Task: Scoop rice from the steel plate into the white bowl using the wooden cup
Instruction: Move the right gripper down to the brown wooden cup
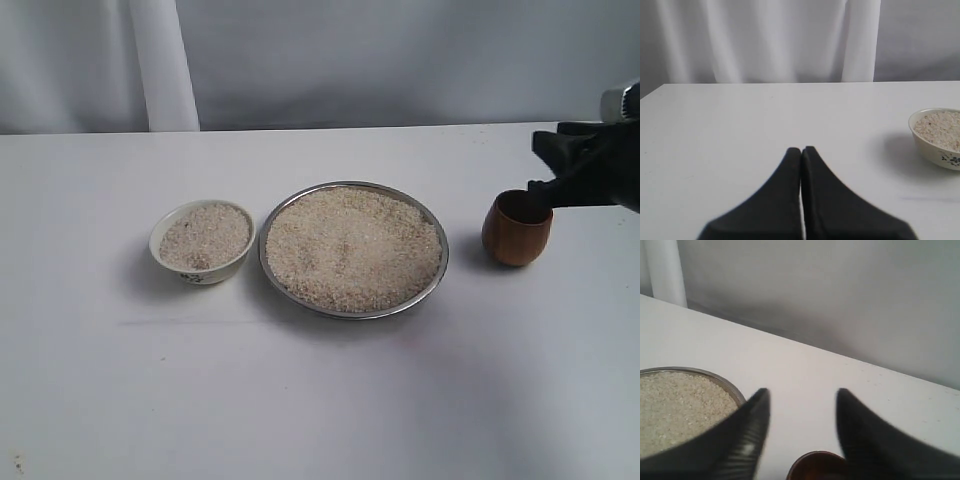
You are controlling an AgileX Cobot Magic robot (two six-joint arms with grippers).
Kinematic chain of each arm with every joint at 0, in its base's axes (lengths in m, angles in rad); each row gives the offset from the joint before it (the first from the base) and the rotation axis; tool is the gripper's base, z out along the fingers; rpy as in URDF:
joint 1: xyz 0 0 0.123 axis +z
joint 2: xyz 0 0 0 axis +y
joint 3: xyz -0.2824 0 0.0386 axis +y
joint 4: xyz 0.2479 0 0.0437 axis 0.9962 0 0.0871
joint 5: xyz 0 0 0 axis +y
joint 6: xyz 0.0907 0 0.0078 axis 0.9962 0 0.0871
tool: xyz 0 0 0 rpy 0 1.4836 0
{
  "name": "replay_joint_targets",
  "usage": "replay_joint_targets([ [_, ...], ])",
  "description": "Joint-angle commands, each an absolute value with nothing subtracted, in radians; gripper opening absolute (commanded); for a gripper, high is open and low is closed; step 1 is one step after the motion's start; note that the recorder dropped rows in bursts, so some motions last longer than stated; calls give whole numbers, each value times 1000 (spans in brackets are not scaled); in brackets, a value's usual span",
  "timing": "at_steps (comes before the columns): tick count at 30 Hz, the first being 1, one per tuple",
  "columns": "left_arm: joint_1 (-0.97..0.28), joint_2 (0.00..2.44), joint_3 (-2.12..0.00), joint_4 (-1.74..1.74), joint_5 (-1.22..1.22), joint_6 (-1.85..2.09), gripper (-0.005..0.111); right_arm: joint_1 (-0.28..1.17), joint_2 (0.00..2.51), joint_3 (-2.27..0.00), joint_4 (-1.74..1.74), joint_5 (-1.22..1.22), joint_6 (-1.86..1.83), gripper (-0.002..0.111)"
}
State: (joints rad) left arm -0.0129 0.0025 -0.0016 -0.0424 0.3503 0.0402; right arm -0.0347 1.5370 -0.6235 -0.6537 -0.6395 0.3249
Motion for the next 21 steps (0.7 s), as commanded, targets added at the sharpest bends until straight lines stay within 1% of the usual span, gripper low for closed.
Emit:
replay_joint_targets([
  [1, -16, 0, 0, -42, 345, 36, 0, -30, 1564, -618, -565, -678, 331, 89],
  [2, -16, 0, 0, -42, 345, 36, 0, -30, 1567, -618, -513, -669, 343, 100],
  [3, -16, 0, 0, -42, 345, 36, 0, -30, 1567, -618, -484, -666, 344, 105],
  [7, -16, 0, 0, -42, 345, 36, 0, -30, 1567, -618, -555, -662, 344, 105],
  [11, -16, 0, 0, -42, 345, 36, 0, -30, 1567, -618, -725, -634, 339, 105],
  [15, -16, 0, 0, -42, 345, 36, 0, -32, 1594, -618, -712, -627, 336, 105],
  [21, -16, 0, 0, -42, 345, 36, 0, -33, 1698, -618, -633, -641, 321, 105],
])
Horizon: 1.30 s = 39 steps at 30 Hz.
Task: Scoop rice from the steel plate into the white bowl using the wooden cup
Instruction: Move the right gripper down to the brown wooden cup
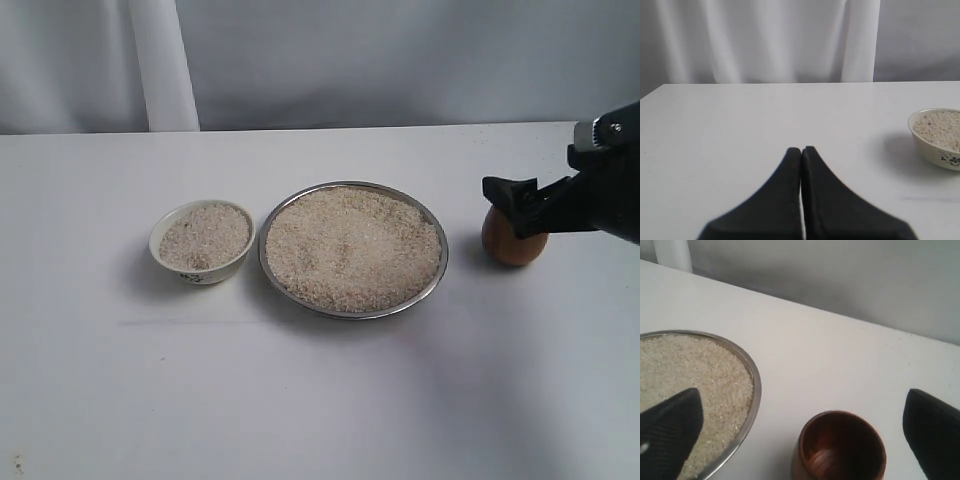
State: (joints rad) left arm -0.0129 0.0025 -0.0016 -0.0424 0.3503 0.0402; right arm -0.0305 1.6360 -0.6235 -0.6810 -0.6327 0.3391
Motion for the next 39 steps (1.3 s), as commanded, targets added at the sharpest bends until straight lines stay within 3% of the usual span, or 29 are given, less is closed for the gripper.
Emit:
replay_joint_targets([
  [1, -16, 0, 0, -42, 345, 36, 0, -33, 1716, -618, -628, -656, 313, 105],
  [20, -16, 0, 0, -42, 345, 36, 0, -37, 2017, -618, -420, -933, 79, 105],
  [39, -16, 0, 0, -42, 345, 36, 0, -37, 1956, -618, -533, -1002, 69, 105],
])
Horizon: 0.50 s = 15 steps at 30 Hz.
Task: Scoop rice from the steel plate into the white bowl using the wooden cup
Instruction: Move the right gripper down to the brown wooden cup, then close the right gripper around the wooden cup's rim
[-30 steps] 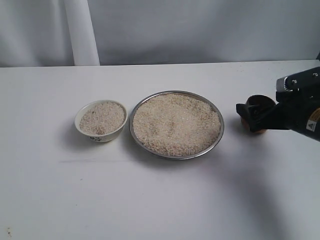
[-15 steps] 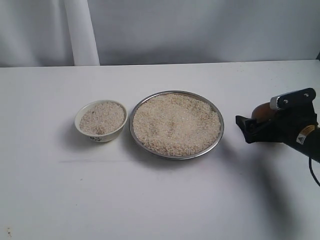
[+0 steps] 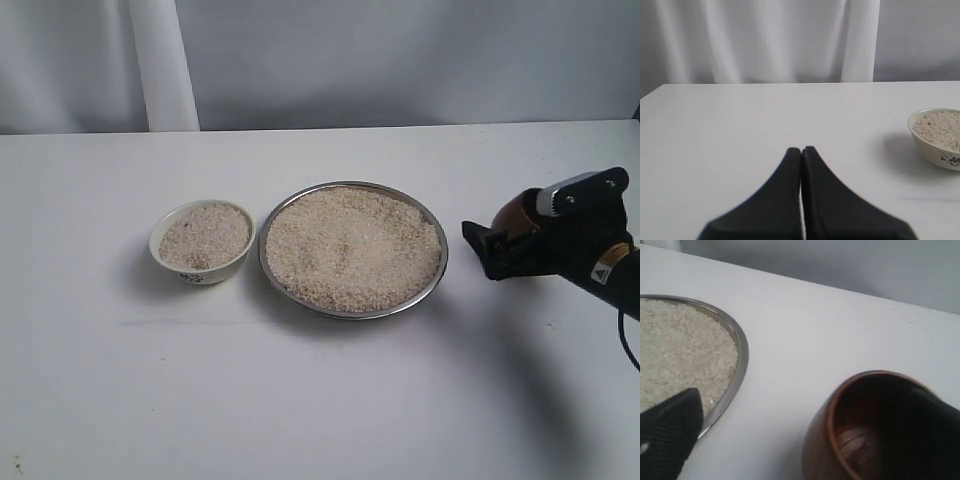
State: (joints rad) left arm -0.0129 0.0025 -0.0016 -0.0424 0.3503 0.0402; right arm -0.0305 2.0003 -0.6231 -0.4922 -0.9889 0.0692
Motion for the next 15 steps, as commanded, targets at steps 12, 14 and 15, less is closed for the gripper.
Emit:
replay_joint_targets([
  [12, -16, 0, 0, -42, 345, 36, 0, -37, 1987, -628, -354, -907, -29, 105],
  [14, -16, 0, 0, -42, 345, 36, 0, -37, 2028, -665, -361, -870, -15, 105],
  [15, -16, 0, 0, -42, 345, 36, 0, -37, 2054, -684, -377, -864, -5, 105],
])
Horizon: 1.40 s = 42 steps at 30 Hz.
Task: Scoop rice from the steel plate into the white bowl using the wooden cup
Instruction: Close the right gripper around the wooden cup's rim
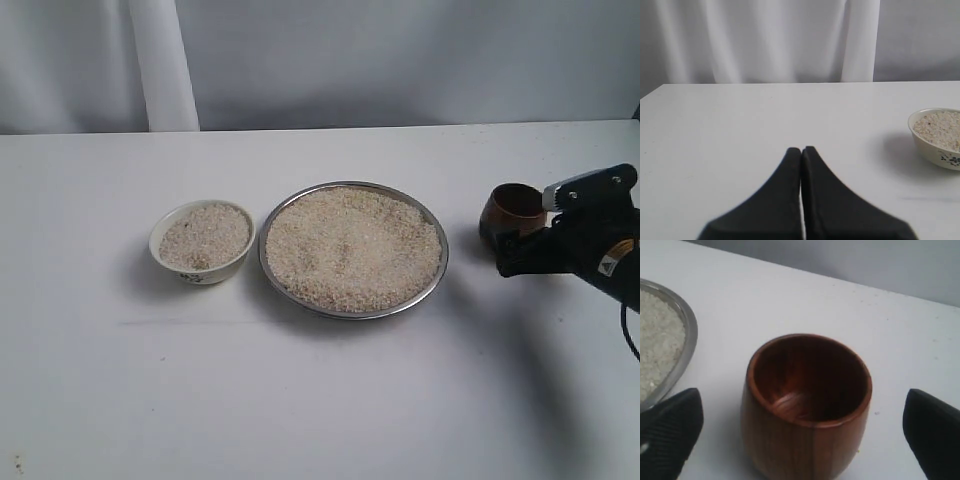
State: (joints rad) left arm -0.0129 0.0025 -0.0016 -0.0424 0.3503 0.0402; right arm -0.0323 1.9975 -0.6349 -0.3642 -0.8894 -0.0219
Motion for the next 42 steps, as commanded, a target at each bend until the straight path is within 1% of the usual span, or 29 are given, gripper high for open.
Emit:
replay_joint_targets([
  [1, -16, 0, 0, -42, 345, 36, 0, -37, 2079, -705, -398, -869, 15, 105],
  [10, -16, 0, 0, -42, 345, 36, 0, -37, 2184, -831, -409, -885, 64, 105],
  [20, -16, 0, 0, -42, 345, 36, 0, -35, 2205, -835, -390, -937, 106, 105],
  [42, -16, 0, 0, -42, 345, 36, 0, -31, 2205, -839, -401, -957, 86, 105],
])
